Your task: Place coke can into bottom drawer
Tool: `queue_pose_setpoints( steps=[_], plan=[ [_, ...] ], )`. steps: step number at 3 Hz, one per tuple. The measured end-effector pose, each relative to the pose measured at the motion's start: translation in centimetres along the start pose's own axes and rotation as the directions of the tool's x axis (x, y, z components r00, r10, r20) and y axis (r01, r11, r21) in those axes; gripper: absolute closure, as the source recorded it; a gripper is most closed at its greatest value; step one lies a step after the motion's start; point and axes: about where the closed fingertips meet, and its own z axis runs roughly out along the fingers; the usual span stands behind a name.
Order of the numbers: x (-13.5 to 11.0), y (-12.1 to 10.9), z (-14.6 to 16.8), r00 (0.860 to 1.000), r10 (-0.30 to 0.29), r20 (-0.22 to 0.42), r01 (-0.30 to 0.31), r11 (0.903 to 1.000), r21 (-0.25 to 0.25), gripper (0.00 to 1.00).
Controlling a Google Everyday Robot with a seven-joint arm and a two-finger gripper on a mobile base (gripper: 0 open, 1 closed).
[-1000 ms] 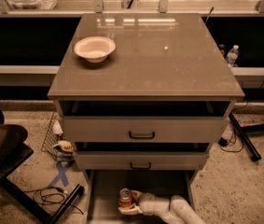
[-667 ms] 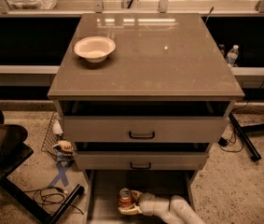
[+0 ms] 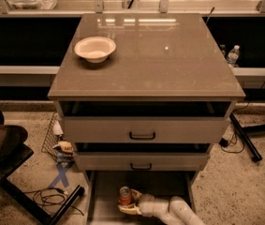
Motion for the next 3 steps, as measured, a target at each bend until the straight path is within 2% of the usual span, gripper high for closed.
queue_pose_setpoints(
  steps=[1,2,3],
  plan=[
    [-0.01,0.11,0.16,1.000,0.001,0.001,-0.001,1.0000,-0.003,0.07],
    [-0.01,0.21,0.31,1.000,0.002,0.003,-0.002,1.0000,-0.005,0.00],
    [-0.01,0.22,0.32,1.000,0.002,0.003,-0.002,1.0000,-0.005,0.00]
  ],
)
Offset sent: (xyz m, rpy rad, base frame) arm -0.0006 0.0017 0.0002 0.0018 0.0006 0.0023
